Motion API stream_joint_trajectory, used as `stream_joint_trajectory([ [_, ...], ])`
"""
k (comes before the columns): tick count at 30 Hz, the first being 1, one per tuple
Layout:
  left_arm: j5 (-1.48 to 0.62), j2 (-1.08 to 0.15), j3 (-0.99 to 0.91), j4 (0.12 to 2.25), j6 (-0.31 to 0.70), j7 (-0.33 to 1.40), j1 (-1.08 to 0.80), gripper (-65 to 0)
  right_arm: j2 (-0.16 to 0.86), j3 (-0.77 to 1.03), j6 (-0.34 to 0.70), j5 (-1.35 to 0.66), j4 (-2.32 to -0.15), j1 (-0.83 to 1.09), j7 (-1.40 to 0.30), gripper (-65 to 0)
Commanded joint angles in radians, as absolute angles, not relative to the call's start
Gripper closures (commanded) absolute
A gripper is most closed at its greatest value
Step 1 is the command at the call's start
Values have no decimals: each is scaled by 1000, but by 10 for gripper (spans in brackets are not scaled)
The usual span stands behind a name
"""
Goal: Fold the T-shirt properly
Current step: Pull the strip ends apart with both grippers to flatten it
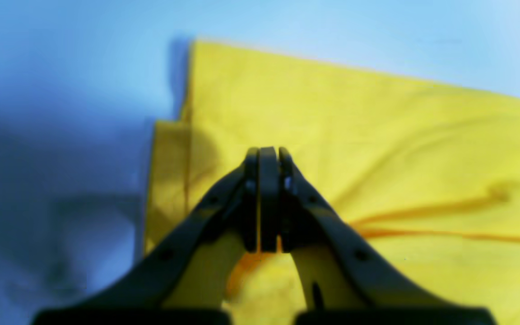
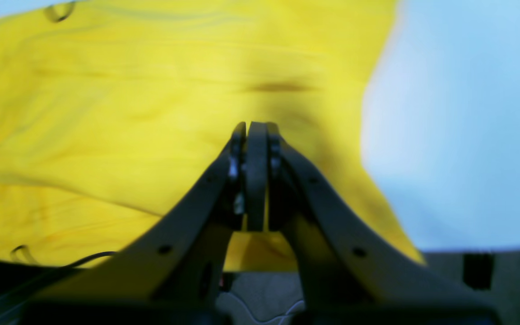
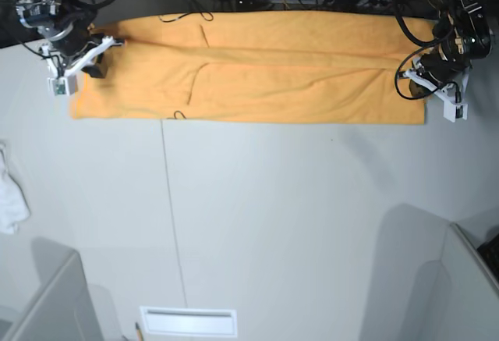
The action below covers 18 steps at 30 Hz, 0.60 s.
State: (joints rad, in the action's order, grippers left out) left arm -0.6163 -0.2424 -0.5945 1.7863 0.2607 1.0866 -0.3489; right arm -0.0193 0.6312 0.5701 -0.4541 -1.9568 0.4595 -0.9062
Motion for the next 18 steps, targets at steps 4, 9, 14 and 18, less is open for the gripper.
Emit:
stream_joint_trajectory([
  [4,-630,-249,-599,1675,260,1064,-328,0,-10,610,575,-461,-1880,452,-915,0],
  [9,-559,-252,-552,1558,259,1003,-294,0,16,610,575,-383,-1751,366,-911,0],
  [14,-378,-232,-495,1422,259,995,-173,0,18,616,575,-211,-1612,191,-908,0],
  [18,-352,-222,-486,1379,260,978,-99,0,24,615,575,-156,-1523,77,-900,0],
])
